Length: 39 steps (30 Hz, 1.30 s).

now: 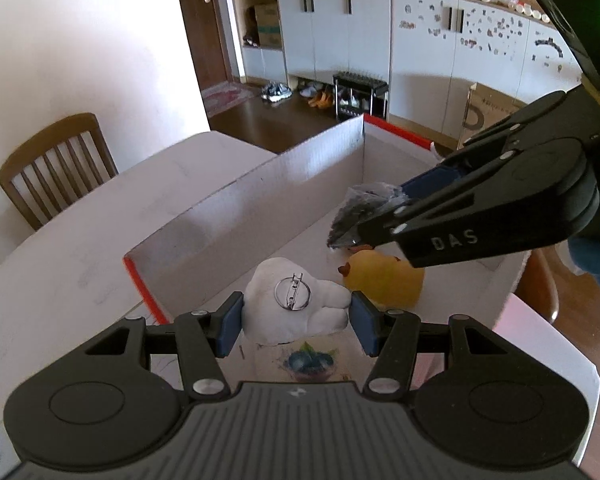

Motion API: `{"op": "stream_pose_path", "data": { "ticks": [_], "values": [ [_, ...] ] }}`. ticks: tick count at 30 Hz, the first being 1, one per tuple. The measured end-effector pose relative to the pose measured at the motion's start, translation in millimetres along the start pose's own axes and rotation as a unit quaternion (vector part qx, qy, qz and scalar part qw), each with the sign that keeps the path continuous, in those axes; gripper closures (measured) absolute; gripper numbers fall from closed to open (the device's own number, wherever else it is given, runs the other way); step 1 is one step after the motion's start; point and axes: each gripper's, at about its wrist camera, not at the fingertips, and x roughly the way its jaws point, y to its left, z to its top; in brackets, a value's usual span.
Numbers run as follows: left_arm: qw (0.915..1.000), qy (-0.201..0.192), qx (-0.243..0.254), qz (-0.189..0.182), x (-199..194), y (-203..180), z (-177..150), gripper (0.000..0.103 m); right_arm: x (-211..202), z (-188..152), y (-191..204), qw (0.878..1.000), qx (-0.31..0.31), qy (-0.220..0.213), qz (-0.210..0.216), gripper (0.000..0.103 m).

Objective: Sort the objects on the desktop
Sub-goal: 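Lower both tools into the box and open them, releasing plush toy and bagged item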

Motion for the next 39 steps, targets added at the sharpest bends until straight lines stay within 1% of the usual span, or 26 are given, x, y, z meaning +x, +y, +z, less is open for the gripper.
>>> {"op": "stream_pose_path", "data": {
  "ticks": [5,12,17,21,29,34,39],
  "values": [
    [0.9994,0.032,-0.008,-0.004,23,7,7,0.047,21,7,-9,1.0,0.012,0.01,-0.004,0.067],
    [0.9981,0.061,0.005,0.001,45,8,12,0.047,47,12,-5,0.999,-0.013,0.032,-0.003,0.067],
    [0.9961,0.087,0.01,-0.001,56,8,13,0.047,66,14,-3,0.998,-0.015,0.056,-0.001,0.067],
    [0.9943,0.106,0.005,-0.011,62,9,13,0.046,75,11,-2,0.997,-0.021,0.079,0.0,0.067],
    [0.992,0.125,0.009,-0.018,69,9,13,0.046,80,9,0,0.996,-0.022,0.086,0.006,0.066],
    [0.9905,0.135,0.001,-0.023,72,10,17,0.046,83,8,-2,0.996,-0.016,0.088,0.007,0.064],
    [0.9902,0.136,-0.01,-0.027,72,15,17,0.045,82,11,-5,0.996,-0.01,0.088,0.008,0.062]
  ]
}}
